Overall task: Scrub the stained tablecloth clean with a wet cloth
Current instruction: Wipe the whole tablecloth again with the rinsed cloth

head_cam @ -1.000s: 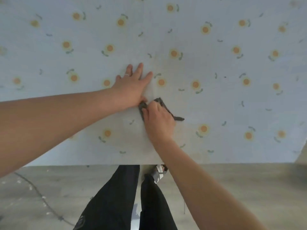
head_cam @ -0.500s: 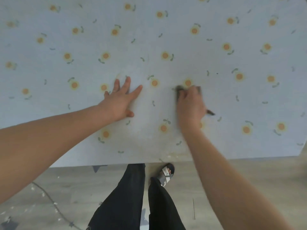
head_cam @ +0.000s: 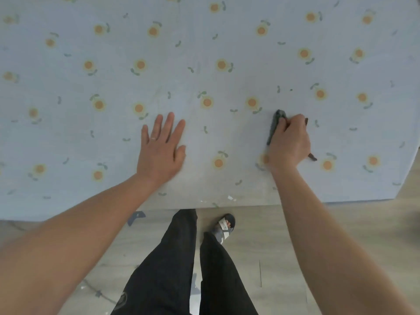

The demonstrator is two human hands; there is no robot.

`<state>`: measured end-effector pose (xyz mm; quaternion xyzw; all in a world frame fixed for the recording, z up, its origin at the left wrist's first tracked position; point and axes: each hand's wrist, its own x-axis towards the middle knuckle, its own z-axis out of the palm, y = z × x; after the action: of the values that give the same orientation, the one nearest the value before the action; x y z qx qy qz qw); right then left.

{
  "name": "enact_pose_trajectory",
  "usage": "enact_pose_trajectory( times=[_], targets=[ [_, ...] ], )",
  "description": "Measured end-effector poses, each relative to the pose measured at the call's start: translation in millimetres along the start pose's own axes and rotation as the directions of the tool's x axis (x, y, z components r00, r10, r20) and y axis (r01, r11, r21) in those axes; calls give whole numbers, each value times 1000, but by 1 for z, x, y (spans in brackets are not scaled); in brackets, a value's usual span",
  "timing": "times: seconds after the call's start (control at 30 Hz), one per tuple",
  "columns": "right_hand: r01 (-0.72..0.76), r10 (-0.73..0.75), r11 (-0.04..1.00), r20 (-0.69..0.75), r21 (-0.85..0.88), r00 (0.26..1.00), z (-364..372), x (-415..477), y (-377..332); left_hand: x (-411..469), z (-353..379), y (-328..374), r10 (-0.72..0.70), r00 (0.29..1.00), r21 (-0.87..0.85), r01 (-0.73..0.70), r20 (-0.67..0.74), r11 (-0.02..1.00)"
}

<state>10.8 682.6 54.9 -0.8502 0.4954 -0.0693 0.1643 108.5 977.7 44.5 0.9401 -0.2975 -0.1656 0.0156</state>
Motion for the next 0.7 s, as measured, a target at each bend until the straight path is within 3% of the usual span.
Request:
enact_pose_trajectory(
  times=[0.07,0.13,0.23,0.3,0.33,0.4,0.47,0.5,0.6,0.7],
  targets=[
    [18,-19,1000,63,4,998,9,-41,-29,-9,8,0,-23,999,-25,22,-38,999],
    [234,-241,971,201,55,950,17,-98,-50,-6,9,-2,-23,998,-38,21,-52,999],
    [622,-635,768,304,152,710,15,-147,-50,-4,10,-3,-8,995,-49,3,-103,999],
    [711,-712,684,357,160,605,13,-112,-37,-4,11,-4,4,992,-58,-11,-122,998],
    [701,-678,704,404,116,614,8,-85,-32,-4,11,-5,-1,991,-64,-7,-132,998],
    [543,-505,839,354,-9,787,-1,-21,-10,-3,13,-4,-10,990,-71,0,-142,997],
    [313,-303,949,194,-27,933,-17,32,19,-4,15,-4,-22,988,-75,11,-153,997],
    [245,-243,969,104,-7,964,-21,40,31,-4,15,-4,-23,987,-74,12,-157,997],
    [101,-102,995,55,17,993,-15,0,36,-5,16,-4,-25,986,-69,13,-164,998],
    [176,-180,984,140,36,974,-3,-91,10,-3,16,-4,-25,986,-62,15,-162,998]
  ],
)
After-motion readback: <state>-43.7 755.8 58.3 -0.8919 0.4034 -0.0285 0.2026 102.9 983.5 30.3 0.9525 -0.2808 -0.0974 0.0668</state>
